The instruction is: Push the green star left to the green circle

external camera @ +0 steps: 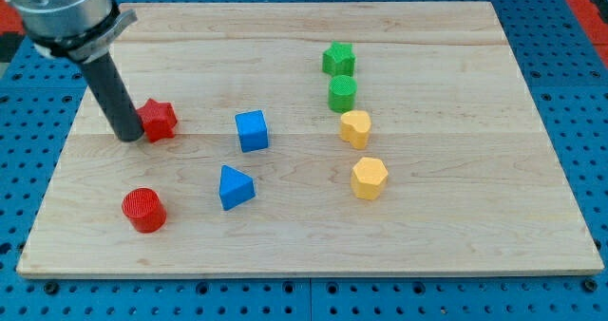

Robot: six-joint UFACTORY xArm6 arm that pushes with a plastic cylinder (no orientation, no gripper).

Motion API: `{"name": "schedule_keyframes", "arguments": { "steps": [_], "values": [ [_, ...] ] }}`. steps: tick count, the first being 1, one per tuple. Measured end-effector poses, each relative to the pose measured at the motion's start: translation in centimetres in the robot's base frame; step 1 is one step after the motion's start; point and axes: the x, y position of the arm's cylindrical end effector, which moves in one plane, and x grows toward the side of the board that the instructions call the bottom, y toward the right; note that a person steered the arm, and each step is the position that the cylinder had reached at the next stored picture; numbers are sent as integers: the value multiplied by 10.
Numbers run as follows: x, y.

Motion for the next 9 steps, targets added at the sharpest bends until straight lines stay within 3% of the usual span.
{"name": "schedule_keyframes", "arguments": {
  "steps": [1,2,3,5,7,8,9],
  "values": [
    [-23,0],
    [12,-66],
    [-63,-71],
    [-151,142],
    [-197,297],
    [-168,306],
    [-136,265]
  ]
}}
